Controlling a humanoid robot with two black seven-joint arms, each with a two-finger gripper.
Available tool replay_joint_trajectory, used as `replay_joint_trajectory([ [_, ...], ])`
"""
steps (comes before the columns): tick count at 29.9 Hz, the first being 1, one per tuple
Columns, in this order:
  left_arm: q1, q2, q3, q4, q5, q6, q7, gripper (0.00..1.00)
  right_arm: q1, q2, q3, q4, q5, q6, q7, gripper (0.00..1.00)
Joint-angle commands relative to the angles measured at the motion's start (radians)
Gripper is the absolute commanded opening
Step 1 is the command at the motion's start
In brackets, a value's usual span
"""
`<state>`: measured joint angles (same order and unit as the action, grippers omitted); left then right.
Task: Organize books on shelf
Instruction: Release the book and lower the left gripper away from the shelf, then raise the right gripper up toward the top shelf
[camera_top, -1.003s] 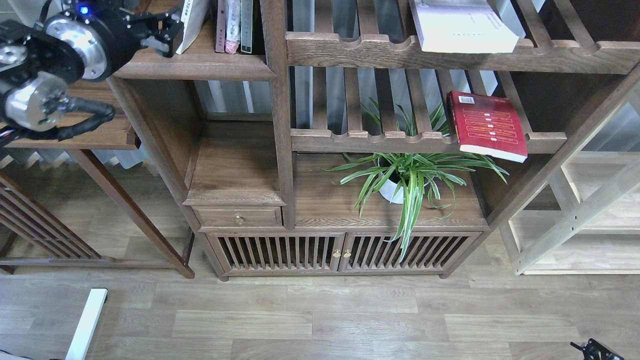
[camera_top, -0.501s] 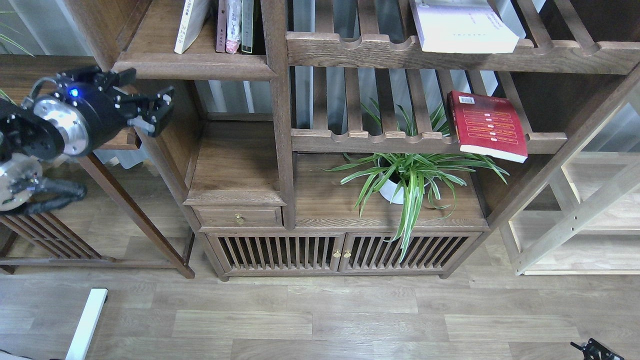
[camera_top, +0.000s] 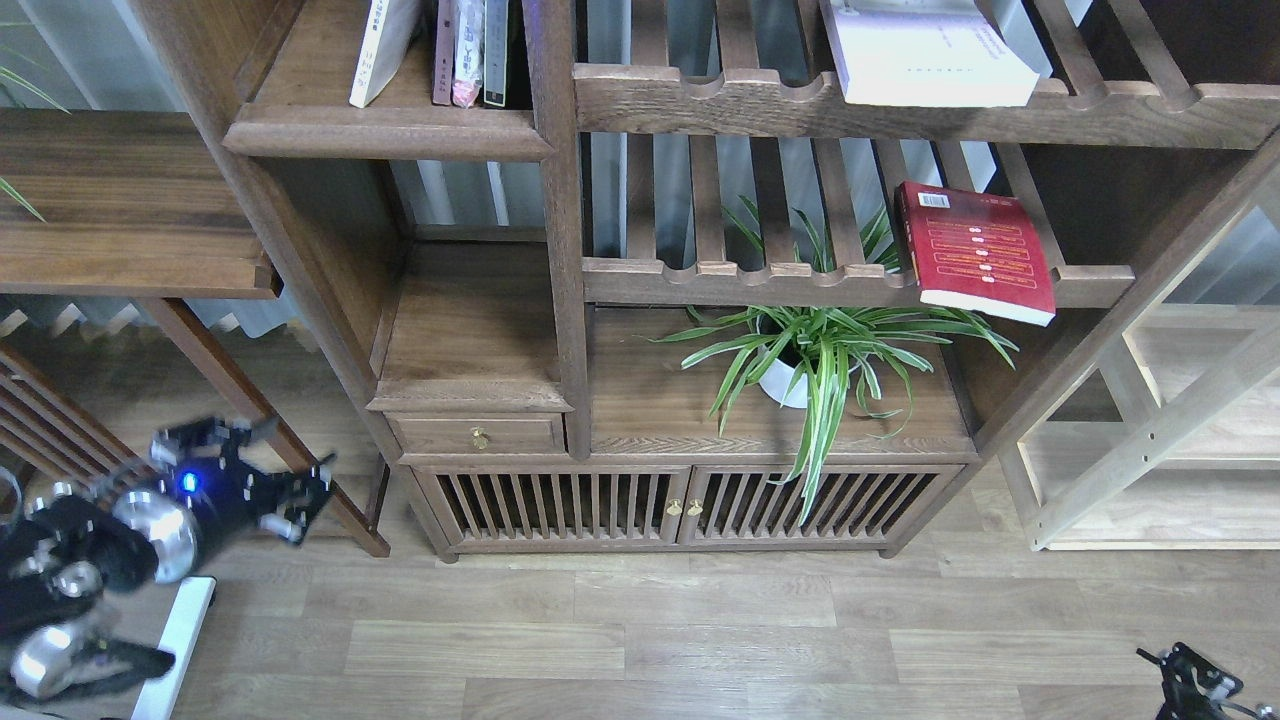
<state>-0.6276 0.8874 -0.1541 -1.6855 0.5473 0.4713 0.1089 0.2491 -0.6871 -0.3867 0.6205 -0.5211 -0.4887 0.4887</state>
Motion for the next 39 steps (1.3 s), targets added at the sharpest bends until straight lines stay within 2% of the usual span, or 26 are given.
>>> replay_joint_trajectory([
  [1,0.080,-0.045,-0.001,0.020,0.000,0.001,-0.020,0.66,0.044,-0.023,0.000,0.039,-0.008,0.000,0.000,1.00],
  [6,0.132,-0.100,-0.007,0.038,0.002,0.017,-0.025,0.66,0.123,-0.080,0.000,0.100,-0.028,0.000,0.000,1.00],
  [10,0.146,-0.113,-0.009,0.059,0.002,0.017,-0.044,0.66,0.205,-0.138,0.000,0.145,-0.059,0.000,0.000,1.00],
  [19,0.141,-0.116,-0.013,0.067,0.002,0.017,-0.044,0.66,0.416,-0.235,-0.003,0.194,-0.187,0.000,0.000,1.00],
  [30,0.134,-0.119,-0.022,0.067,0.002,0.017,-0.046,0.66,0.673,-0.419,-0.003,0.315,-0.404,0.000,0.000,1.00],
  [39,0.131,-0.122,-0.022,0.072,0.011,0.017,-0.044,0.66,0.886,-0.421,-0.004,0.363,-0.497,0.000,0.000,1.00],
])
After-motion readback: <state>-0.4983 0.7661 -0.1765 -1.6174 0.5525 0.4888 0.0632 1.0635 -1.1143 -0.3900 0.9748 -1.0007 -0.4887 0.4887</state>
